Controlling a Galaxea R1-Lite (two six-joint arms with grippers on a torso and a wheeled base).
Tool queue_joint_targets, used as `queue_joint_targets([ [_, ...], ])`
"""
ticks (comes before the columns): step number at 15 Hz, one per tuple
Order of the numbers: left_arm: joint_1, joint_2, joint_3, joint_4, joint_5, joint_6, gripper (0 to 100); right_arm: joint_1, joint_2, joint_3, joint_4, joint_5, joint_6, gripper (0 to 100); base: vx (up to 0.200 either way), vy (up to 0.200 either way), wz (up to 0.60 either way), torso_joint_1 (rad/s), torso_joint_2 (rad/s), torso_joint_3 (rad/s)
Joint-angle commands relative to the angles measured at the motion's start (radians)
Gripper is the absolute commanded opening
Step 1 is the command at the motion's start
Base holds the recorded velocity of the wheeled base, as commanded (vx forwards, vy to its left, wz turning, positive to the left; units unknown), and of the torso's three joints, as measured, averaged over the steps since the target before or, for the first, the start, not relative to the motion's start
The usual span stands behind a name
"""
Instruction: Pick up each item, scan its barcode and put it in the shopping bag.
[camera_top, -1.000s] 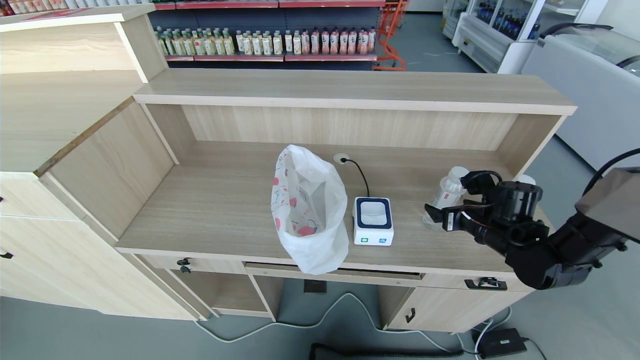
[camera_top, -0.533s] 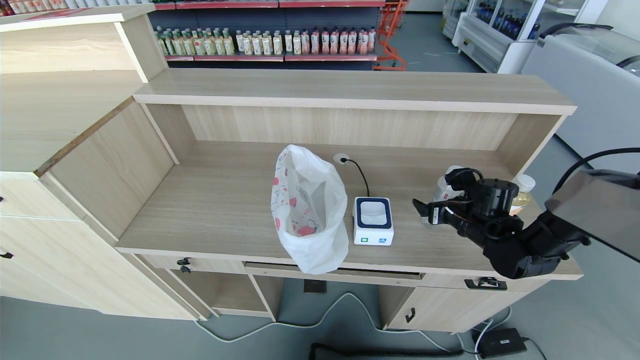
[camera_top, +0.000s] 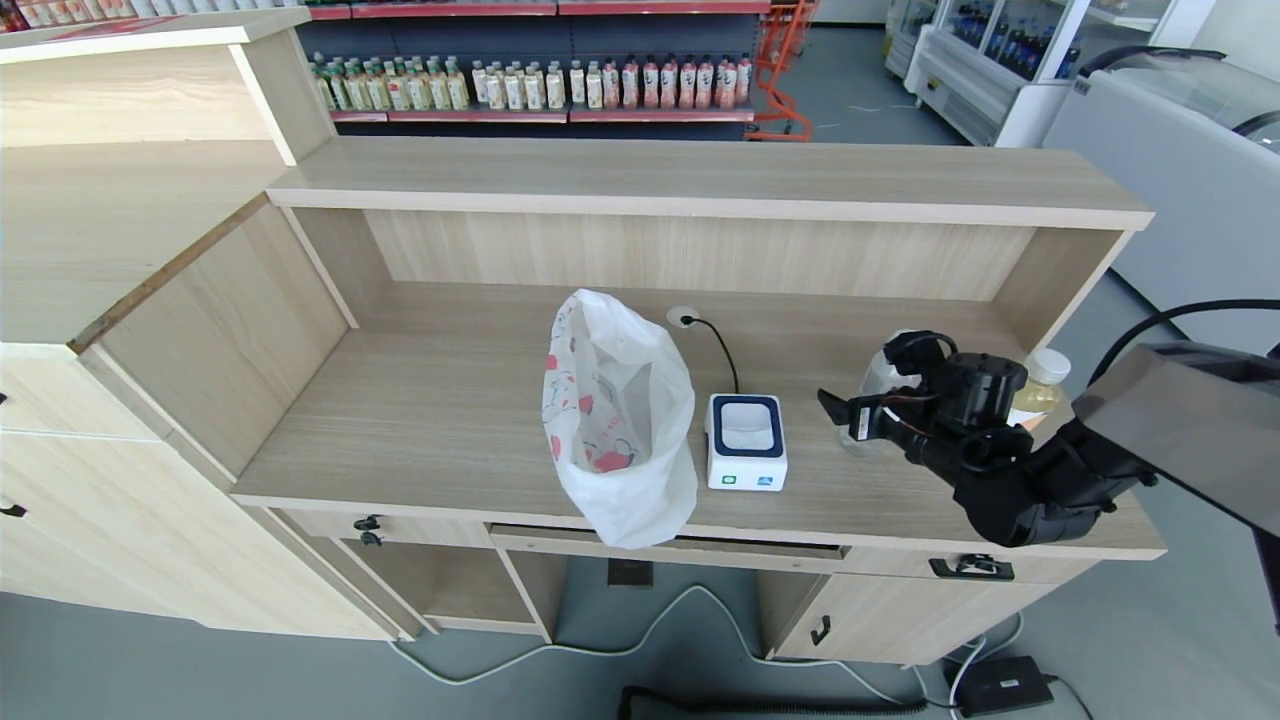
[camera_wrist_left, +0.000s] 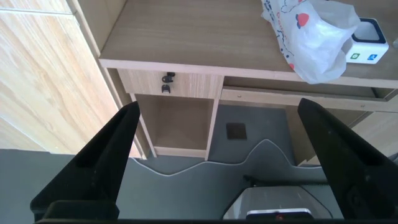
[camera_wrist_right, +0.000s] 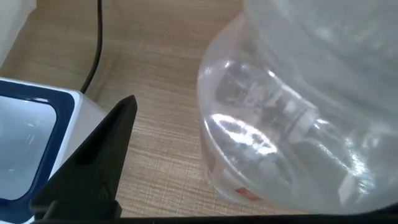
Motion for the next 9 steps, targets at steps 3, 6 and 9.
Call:
queue_joint_targets([
  [3, 0.0, 0.0, 0.0, 0.0, 0.0, -0.001, 100, -0.023, 0.01, -0.035, 0.0, 0.062, -0.003, 100, 0.0, 0.0, 0.0, 0.0, 0.0, 0.0],
  [6, 0.0, 0.0, 0.0, 0.0, 0.0, -0.001, 100, -0.028, 0.023, -0.053, -0.002, 0.087, -0.004, 0, 0.0, 0.0, 0.0, 0.0, 0.0, 0.0],
  [9, 0.0, 0.0, 0.0, 0.0, 0.0, -0.001, 100, -0.03, 0.025, -0.053, -0.002, 0.085, -0.012, 0, 0.0, 0.0, 0.0, 0.0, 0.0, 0.0],
])
